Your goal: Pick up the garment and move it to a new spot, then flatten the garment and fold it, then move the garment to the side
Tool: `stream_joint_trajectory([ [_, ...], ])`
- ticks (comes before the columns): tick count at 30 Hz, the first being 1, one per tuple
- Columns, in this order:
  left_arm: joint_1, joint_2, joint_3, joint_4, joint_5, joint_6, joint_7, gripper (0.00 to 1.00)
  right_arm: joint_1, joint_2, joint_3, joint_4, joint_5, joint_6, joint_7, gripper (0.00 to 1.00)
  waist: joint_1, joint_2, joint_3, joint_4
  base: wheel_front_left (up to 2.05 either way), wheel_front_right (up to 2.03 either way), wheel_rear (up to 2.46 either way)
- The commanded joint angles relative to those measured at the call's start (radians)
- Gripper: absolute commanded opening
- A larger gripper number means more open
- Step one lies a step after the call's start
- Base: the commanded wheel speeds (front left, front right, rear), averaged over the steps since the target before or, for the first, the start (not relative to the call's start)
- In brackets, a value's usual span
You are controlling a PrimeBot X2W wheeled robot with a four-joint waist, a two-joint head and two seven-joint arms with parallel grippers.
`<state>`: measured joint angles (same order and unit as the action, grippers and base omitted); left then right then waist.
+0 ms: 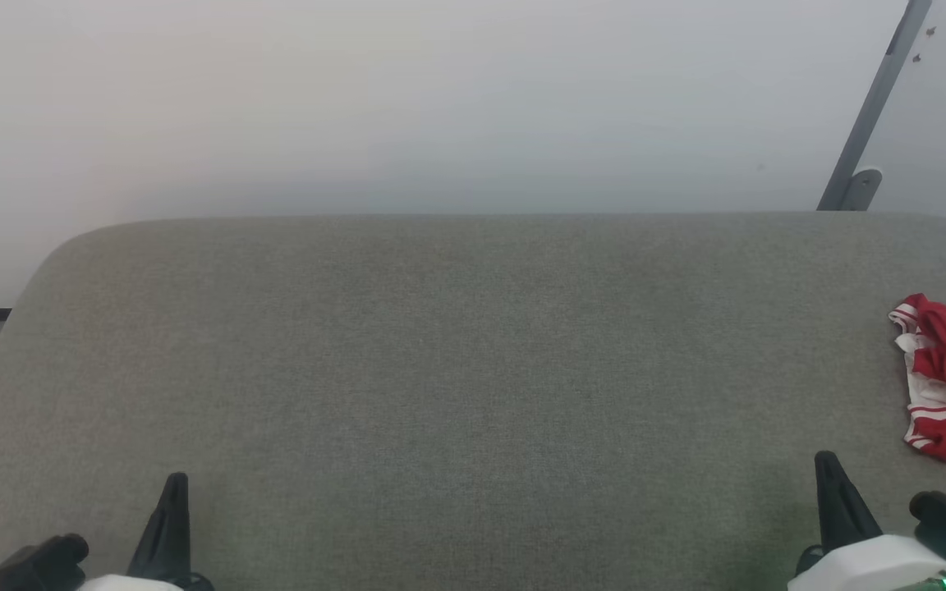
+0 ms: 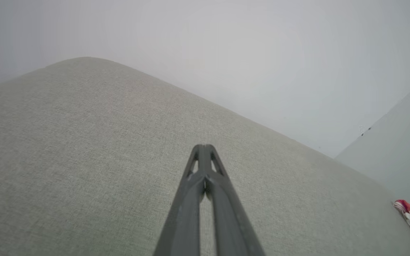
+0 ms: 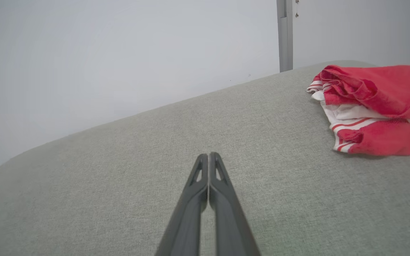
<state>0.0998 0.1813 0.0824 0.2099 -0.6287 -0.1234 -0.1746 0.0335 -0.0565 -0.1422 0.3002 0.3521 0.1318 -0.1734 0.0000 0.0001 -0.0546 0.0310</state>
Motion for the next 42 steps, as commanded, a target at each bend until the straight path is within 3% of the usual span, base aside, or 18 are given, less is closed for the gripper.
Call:
stream_joint_trajectory([
  [1, -0.033, 0.003, 0.008, -0.011, -0.043, -0.002, 0.013, 0.0, -0.035, -0.001, 0.0, -0.02, 0.055, 0.0, 0.013, 0.0, 0.0, -0.0001, 0.001, -0.001, 0.0, 0.0, 0.0],
  [42, -0.125, -0.063, 0.021, 0.011, -0.511, -0.006, 0.151, 0.0, -0.092, 0.003, 0.015, -0.041, 0.655, -0.001, 0.151, 0.0, 0.0, -0.0001, 0.022, -0.012, 0.0, 0.0, 0.0],
])
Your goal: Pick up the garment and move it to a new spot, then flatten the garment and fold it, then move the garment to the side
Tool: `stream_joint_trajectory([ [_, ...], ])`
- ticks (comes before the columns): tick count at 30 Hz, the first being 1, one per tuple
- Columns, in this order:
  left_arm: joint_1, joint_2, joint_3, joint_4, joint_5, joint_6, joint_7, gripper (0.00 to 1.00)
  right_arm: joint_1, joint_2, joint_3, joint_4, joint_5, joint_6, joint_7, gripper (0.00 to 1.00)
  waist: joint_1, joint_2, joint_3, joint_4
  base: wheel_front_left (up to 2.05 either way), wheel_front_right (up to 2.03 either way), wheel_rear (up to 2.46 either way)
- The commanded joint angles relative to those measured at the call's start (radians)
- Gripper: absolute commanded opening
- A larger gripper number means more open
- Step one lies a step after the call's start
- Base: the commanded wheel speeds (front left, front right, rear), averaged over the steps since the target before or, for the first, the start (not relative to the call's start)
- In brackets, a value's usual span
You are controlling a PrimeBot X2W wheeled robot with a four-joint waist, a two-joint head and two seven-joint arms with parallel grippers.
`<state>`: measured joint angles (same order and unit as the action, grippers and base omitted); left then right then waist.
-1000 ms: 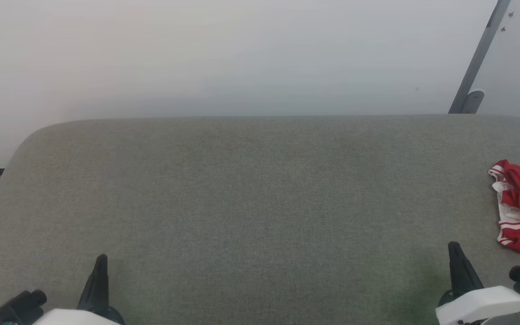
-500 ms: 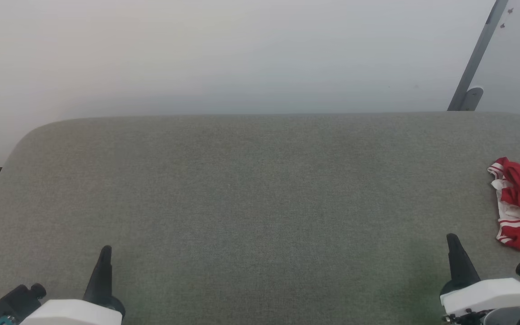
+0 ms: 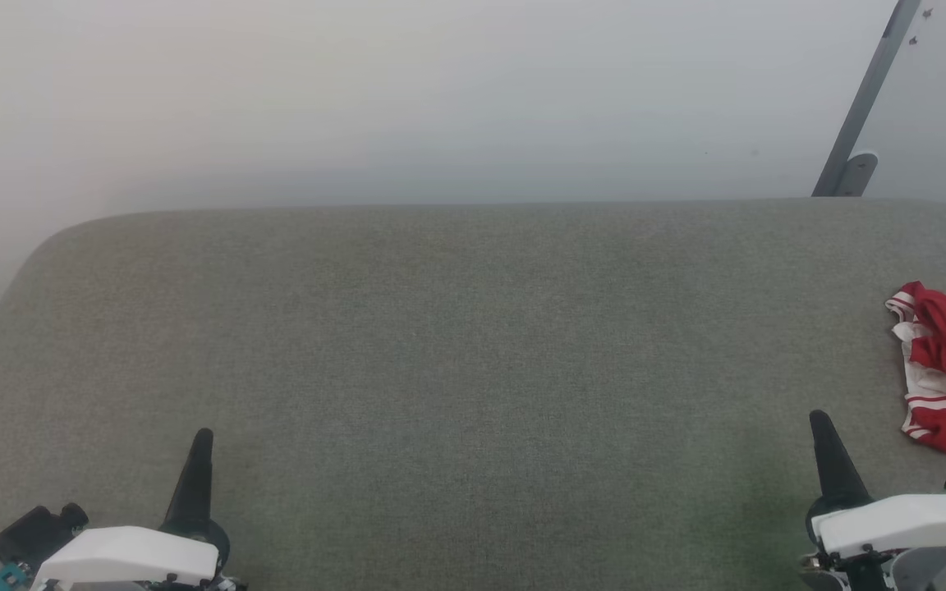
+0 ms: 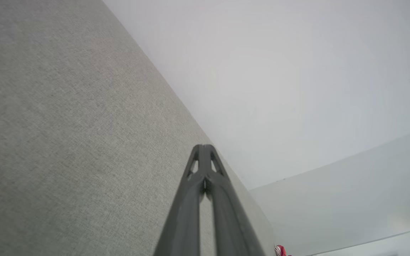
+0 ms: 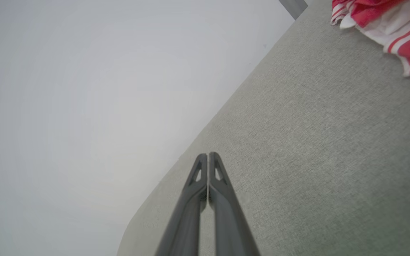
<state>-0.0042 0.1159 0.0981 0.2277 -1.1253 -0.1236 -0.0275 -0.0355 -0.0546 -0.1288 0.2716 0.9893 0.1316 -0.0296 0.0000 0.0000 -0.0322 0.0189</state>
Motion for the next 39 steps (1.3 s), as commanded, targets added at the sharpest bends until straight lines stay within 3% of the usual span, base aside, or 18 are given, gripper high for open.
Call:
stream_joint_trajectory([
  [1, -0.023, 0.001, 0.005, -0.007, -0.025, -0.006, 0.007, 0.0, -0.024, 0.001, 0.002, -0.012, 0.03, -0.001, 0.009, 0.0, 0.0, 0.0, 0.001, 0.0, 0.0, 0.0, 0.0],
  [39, -0.083, -0.044, 0.014, 0.01, -0.33, -0.008, 0.097, 0.0, -0.06, 0.004, 0.011, -0.025, 0.42, -0.001, 0.1, 0.0, 0.0, 0.0, 0.021, -0.011, 0.0, 0.0, 0.0],
])
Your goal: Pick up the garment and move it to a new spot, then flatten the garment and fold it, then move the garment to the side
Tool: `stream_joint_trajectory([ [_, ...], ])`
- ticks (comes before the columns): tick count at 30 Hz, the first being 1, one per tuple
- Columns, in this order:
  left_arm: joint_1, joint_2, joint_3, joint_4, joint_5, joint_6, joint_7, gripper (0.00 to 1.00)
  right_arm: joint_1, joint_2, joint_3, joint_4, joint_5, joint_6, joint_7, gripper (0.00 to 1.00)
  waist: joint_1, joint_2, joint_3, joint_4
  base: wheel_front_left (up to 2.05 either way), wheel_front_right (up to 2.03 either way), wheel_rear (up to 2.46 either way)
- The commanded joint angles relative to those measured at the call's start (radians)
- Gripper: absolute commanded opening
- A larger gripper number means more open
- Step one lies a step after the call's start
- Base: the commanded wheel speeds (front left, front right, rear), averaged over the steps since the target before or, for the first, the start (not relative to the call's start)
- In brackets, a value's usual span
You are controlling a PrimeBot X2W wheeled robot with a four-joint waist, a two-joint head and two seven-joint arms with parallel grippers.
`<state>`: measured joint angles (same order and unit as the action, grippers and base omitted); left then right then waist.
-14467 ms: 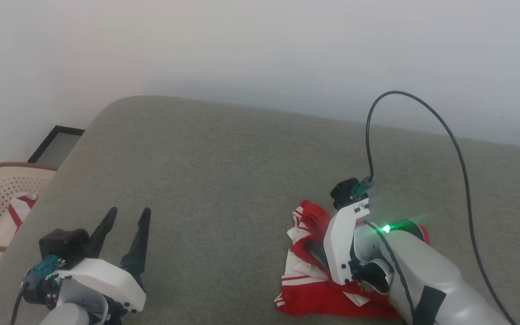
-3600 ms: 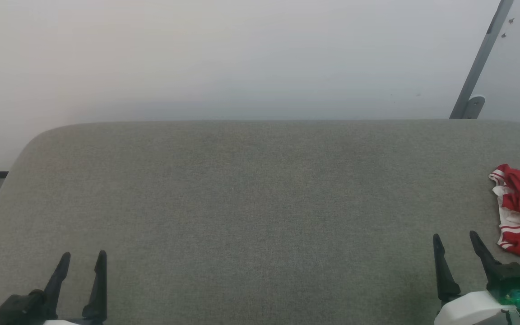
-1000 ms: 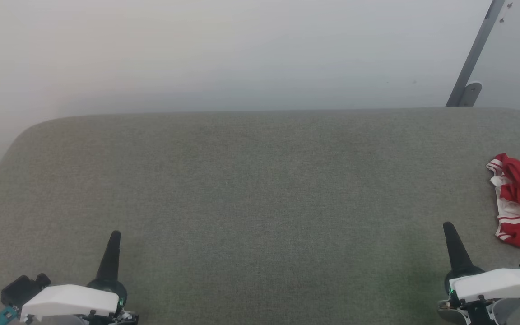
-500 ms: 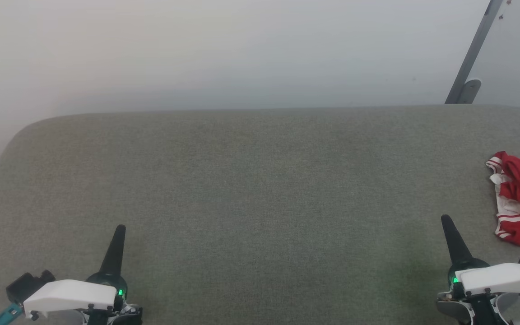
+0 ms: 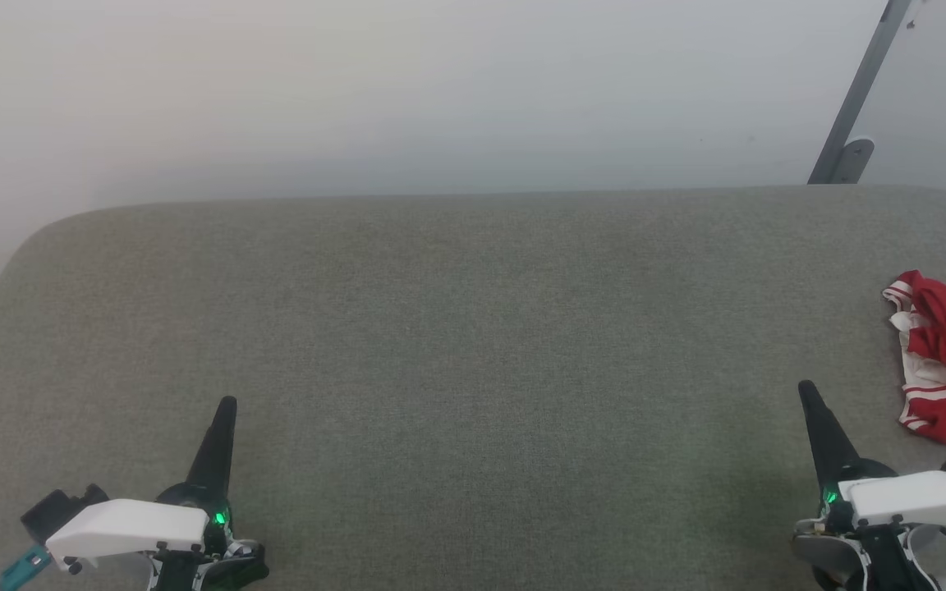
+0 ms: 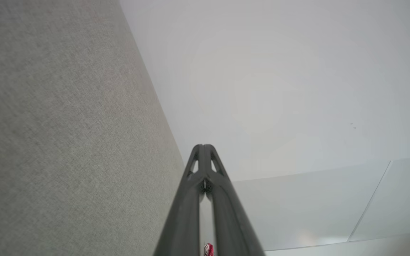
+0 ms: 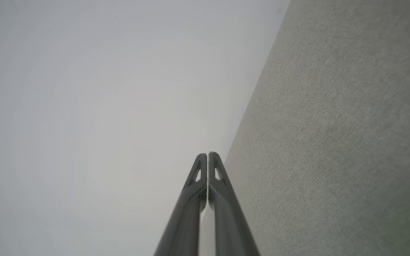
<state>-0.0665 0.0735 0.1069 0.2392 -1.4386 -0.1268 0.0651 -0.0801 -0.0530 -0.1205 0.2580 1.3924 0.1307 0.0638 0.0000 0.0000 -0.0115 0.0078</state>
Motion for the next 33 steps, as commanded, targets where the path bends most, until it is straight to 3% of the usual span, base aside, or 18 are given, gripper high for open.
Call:
stream_joint_trajectory([
  [1, -0.022, -0.002, 0.006, -0.002, -0.024, -0.005, 0.006, 0.0, -0.016, 0.003, 0.003, -0.012, 0.026, 0.0, 0.007, 0.0, 0.0, 0.0, 0.001, 0.0, 0.0, 0.0, 0.0],
  [21, -0.045, -0.021, 0.009, 0.005, -0.15, -0.006, 0.044, 0.0, -0.031, 0.004, 0.006, -0.015, 0.188, 0.0, 0.046, 0.0, 0.0, 0.0, 0.012, -0.006, 0.0, 0.0, 0.0],
  [33, -0.049, -0.026, 0.009, 0.007, -0.176, -0.006, 0.053, 0.0, -0.032, 0.005, 0.006, -0.016, 0.222, 0.0, 0.054, 0.0, 0.0, 0.0, 0.015, -0.008, 0.0, 0.0, 0.0],
])
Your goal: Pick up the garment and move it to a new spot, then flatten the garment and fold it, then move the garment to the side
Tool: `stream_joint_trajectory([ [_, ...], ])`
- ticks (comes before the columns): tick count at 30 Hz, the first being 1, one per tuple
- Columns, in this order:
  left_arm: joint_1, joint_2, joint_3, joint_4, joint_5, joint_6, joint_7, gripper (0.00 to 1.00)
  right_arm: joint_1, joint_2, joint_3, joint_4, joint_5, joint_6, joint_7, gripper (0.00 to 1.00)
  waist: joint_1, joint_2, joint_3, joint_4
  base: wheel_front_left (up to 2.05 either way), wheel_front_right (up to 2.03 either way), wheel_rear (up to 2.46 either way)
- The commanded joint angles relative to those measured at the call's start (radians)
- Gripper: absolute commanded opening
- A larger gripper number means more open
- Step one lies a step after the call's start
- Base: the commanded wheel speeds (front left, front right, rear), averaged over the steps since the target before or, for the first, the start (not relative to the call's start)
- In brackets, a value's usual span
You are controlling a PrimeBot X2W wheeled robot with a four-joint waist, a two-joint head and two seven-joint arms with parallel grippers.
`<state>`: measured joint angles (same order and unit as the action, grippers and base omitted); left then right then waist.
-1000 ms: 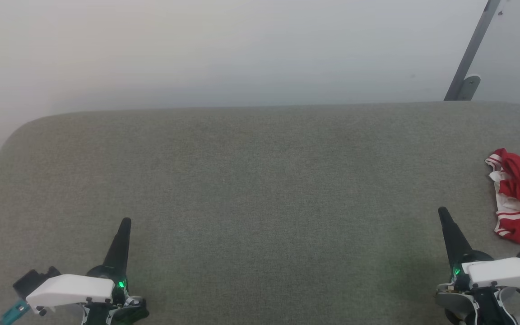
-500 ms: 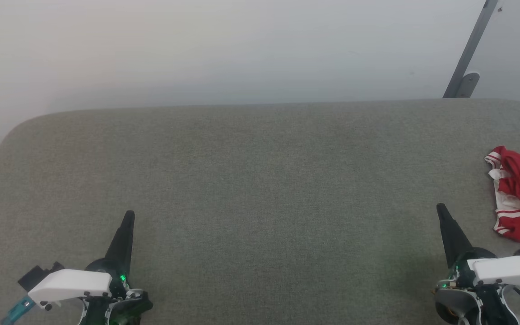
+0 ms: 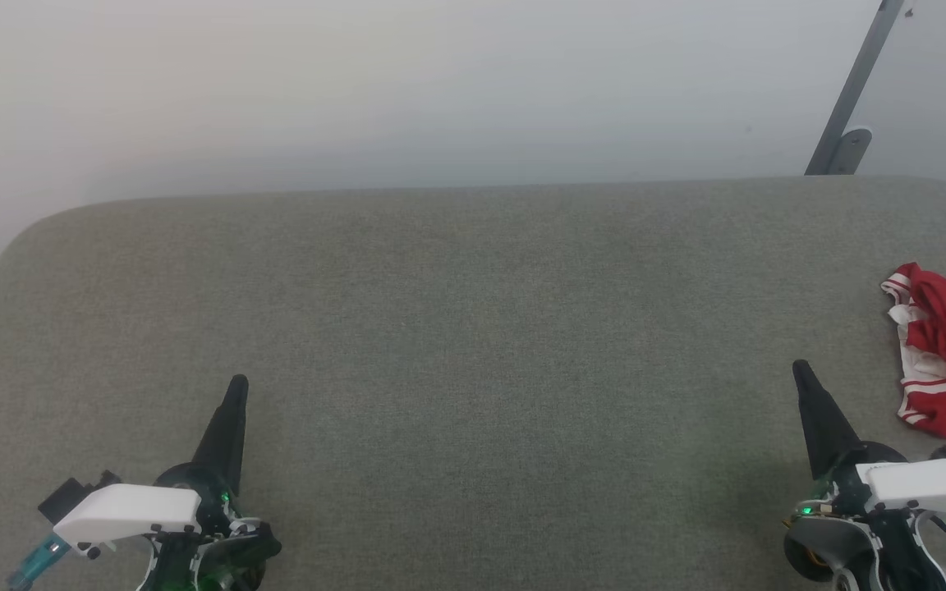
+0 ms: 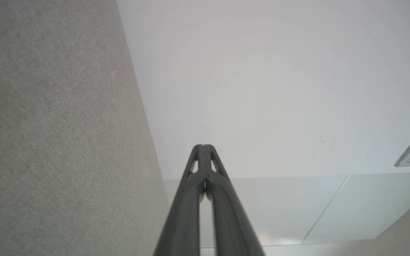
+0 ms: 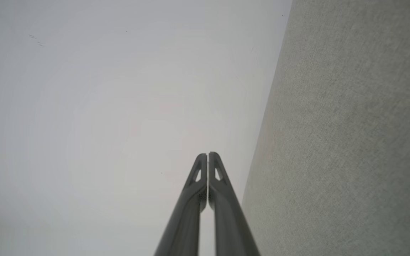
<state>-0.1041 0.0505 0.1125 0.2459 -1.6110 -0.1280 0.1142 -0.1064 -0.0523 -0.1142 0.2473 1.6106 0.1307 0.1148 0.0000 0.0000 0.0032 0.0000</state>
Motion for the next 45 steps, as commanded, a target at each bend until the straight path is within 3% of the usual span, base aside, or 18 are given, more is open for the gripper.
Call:
stream_joint_trajectory([
  [1, -0.011, -0.003, 0.004, 0.0, -0.003, -0.005, 0.004, 0.0, -0.006, 0.004, 0.0, -0.005, 0.004, 0.0, 0.003, 0.0, 0.0, 0.0, 0.0, 0.0, 0.0, 0.0, 0.0],
  [45, -0.011, -0.003, 0.003, 0.0, -0.004, -0.005, 0.003, 0.0, -0.006, 0.004, 0.0, -0.005, 0.004, 0.0, 0.003, 0.0, 0.0, 0.0, 0.0, 0.0, 0.0, 0.0, 0.0],
])
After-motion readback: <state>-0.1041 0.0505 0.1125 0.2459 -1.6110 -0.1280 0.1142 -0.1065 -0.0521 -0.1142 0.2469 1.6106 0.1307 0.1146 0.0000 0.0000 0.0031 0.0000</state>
